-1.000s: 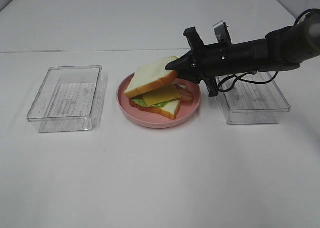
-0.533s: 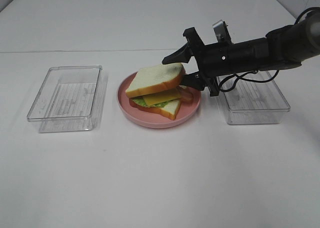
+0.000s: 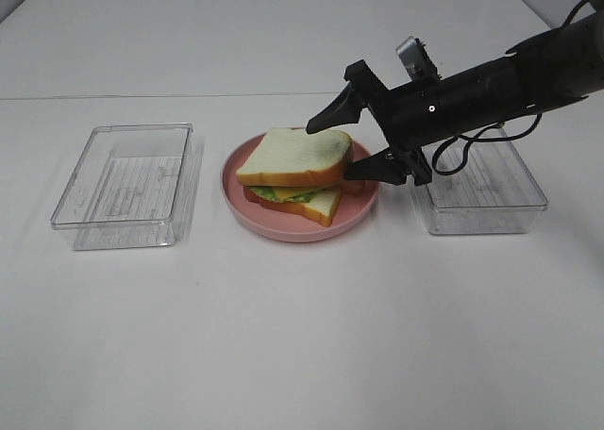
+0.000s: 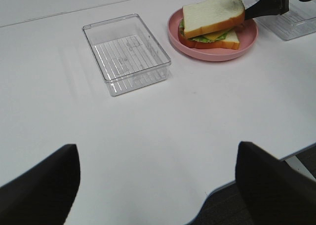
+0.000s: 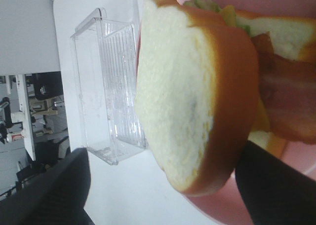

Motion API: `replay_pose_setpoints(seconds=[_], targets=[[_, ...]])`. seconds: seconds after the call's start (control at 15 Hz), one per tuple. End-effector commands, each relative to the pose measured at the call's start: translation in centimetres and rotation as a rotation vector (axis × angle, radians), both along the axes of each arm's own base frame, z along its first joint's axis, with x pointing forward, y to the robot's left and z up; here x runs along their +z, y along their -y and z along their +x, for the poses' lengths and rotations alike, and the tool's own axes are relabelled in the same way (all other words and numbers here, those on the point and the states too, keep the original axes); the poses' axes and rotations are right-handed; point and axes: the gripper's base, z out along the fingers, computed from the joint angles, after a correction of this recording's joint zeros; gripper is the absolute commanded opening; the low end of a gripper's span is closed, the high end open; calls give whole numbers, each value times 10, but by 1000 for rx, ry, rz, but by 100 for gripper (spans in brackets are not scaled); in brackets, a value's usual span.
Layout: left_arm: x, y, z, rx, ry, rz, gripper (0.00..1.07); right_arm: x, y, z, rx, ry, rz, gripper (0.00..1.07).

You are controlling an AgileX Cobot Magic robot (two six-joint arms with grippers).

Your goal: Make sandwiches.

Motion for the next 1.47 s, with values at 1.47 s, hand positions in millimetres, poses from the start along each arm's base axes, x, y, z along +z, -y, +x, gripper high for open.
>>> replay_pose_setpoints(seconds=[1.47], targets=[[0,-1,-2,2,24,-13,81,159,108,-274,169,286,-801,77]])
